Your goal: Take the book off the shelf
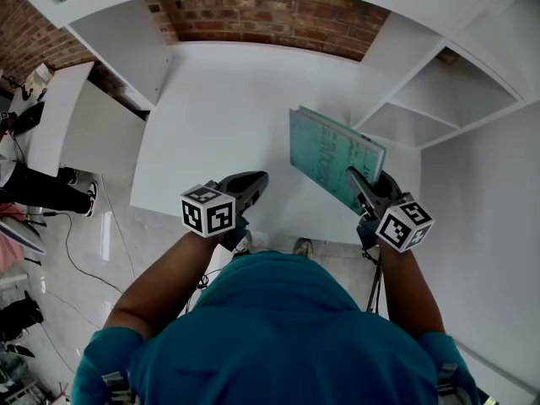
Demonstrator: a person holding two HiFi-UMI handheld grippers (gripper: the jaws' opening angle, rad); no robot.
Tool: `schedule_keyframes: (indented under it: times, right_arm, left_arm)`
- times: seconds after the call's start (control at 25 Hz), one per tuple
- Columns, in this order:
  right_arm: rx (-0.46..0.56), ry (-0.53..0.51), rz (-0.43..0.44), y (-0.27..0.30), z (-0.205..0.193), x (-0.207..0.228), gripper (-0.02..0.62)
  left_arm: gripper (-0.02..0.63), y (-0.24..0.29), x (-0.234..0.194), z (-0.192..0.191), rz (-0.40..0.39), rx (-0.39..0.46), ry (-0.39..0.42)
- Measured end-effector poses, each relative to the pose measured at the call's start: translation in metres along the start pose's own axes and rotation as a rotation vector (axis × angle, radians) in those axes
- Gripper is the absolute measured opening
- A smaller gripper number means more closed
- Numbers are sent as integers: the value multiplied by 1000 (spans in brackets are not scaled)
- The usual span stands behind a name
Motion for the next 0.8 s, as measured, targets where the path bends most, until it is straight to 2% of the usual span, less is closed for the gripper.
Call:
schedule_keyframes:
  times: [0.8]
  right_arm:
    - [12, -3, 3, -1, 3, -3, 173]
  left_arm:
    - [15, -8, 3, 3, 1, 17, 0]
Point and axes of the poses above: the fingertips, and each gripper's own axes: y forward along the fingers, x to its right, z out of its top, the point moved 6 cm from there along -y, backward along the fingers, and after that the axes turned 3 degrees about z, right-handed, at the moved point
